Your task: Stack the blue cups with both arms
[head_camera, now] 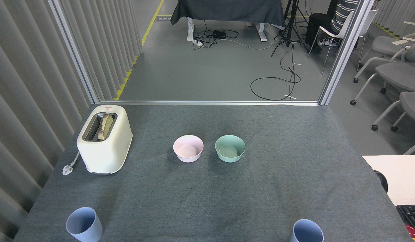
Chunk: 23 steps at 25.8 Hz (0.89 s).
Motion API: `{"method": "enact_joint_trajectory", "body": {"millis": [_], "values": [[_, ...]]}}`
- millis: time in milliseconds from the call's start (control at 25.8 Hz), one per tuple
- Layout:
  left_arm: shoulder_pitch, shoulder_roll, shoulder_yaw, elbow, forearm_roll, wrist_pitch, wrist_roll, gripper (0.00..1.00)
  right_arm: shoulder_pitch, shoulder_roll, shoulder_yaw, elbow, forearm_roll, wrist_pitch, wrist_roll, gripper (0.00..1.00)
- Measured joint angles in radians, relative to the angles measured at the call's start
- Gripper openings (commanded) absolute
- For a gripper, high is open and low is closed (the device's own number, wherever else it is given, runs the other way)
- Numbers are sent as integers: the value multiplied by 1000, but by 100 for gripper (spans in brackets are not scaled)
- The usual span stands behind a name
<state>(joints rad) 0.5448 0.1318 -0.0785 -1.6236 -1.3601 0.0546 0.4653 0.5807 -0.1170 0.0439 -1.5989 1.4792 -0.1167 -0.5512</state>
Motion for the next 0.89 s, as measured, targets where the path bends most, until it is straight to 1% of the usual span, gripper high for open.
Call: {"method": "enact_joint_trajectory", "body": {"millis": [233,349,504,582,776,892], "values": [[-7,-2,2,3,0,4,2,100,5,0,0,0,1,1,3,100],[-15,-6,7,14,5,37,5,100,5,0,0,2,1,1,3,100],[-60,-13,11,63,7,133,6,100,5,0,-1,6,1,1,4,100],[-84,-14,12,85,8,164,6,100,5,0,-1,8,1,1,4,100],[-147,-16,19,139,14,198,1,100,5,0,-1,10,2,1,4,100],[-186,-14,21,173,48,205,-2,100,7,0,-1,12,2,1,4,100]]}}
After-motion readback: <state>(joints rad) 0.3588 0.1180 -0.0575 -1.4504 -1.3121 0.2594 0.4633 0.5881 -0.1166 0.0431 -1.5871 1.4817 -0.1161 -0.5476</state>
